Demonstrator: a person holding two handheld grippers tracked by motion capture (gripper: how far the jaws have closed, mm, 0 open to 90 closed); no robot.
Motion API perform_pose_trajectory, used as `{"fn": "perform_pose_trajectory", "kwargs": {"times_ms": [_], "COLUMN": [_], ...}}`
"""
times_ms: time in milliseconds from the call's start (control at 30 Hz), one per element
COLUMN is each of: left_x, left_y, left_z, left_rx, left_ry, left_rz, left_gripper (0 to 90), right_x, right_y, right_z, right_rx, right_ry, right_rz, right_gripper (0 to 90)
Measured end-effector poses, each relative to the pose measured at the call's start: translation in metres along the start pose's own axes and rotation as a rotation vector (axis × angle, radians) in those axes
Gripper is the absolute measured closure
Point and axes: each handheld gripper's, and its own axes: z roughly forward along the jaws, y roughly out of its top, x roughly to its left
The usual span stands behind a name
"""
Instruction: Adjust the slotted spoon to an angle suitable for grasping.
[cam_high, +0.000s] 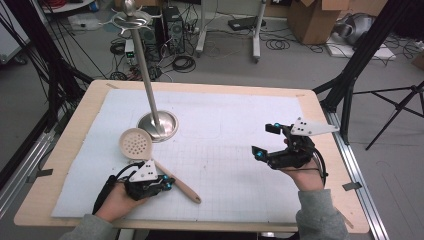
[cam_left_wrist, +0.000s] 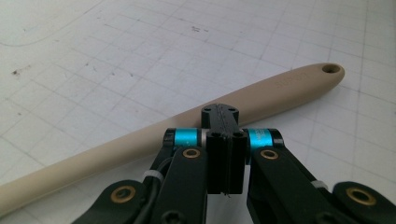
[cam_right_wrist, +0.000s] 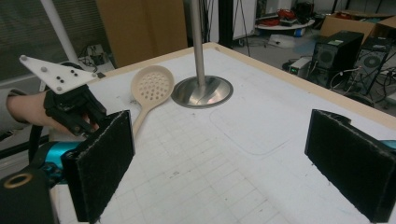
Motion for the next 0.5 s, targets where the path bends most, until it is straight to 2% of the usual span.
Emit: {"fn": "perform_pose_trajectory", "kwargs": {"times_ms": [267,367,500], "left_x": [0.006,0.007,0.017], "left_y": [0.008,0.008,0.007], "left_z": [0.012,0.011,0.002], "left_rx": [0.002,0.004,-0.03], "left_ry": [0.009,0.013,0.041], "left_rz": [-0.022,-0.035,-0.071], "left_gripper": [89.5,89.5,89.5], "right_x": [0.001,0.0,-0.002], "right_y": [-0.004,-0.006,-0.009], "right_z": [-0.008,-0.01,-0.013], "right_rx": [0.007,0.014,0.021], "right_ry": [-0.008,-0.012,-0.018], "right_rz": [0.01,0.013,0.015], "right_gripper": [7.2,7.3,7.2]}}
